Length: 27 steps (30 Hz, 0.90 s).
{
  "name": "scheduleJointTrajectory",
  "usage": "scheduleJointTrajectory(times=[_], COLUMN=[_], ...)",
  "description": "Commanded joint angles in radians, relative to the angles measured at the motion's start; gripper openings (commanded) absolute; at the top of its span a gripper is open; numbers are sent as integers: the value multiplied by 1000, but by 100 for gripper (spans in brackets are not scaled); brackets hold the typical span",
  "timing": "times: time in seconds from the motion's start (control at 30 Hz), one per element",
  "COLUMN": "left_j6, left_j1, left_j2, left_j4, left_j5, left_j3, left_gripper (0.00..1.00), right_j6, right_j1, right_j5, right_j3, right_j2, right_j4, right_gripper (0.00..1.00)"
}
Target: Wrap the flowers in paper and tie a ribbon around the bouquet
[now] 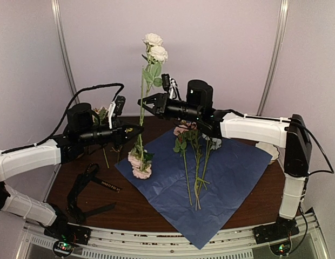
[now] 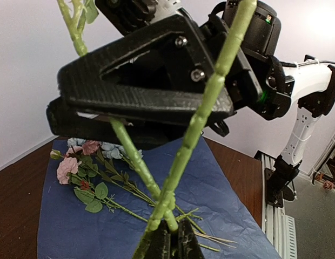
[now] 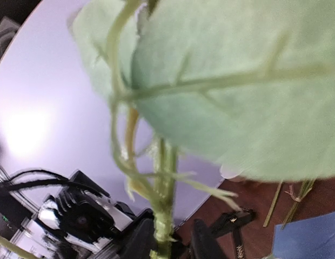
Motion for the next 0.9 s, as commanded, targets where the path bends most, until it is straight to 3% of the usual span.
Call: scheduleJointTrajectory(times=[0.0,0.03,0.1,0.27,0.47,0.53,0.67,0.73,0.8,0.87], left_j6=[22,32,60,177,271,278,267,255,249,247], left_j1=[-2,-2,-2,-2,0,0,-1,0,2,3], left_j2=[-11,-12,-15,-67,-173,-174,-125,-105,-103,-108], left_j4=[72,58,18,-143,-228,-247,-242,-243,-229,-213], left_j5=[24,22,9,-89,-248,-261,-162,-201,-279,-276], left_j3=[-19,-18,-12,16,-6,9,84,102,94,86], left_gripper=[0,0,0,42,77,84,87,86,73,45], right_j6=[55,51,37,-50,-185,-213,-232,-228,-228,-239], right_j1=[0,0,1,6,20,30,45,47,48,48], right_j5=[21,19,26,74,154,161,160,154,154,159], right_j3=[18,19,20,22,46,54,86,90,86,75], right_j2=[-9,-12,-17,-44,-90,-97,-82,-75,-77,-93], right_j4=[56,53,32,-85,-260,-286,-313,-315,-324,-337], right_gripper=[9,1,0,0,0,0,0,0,0,0])
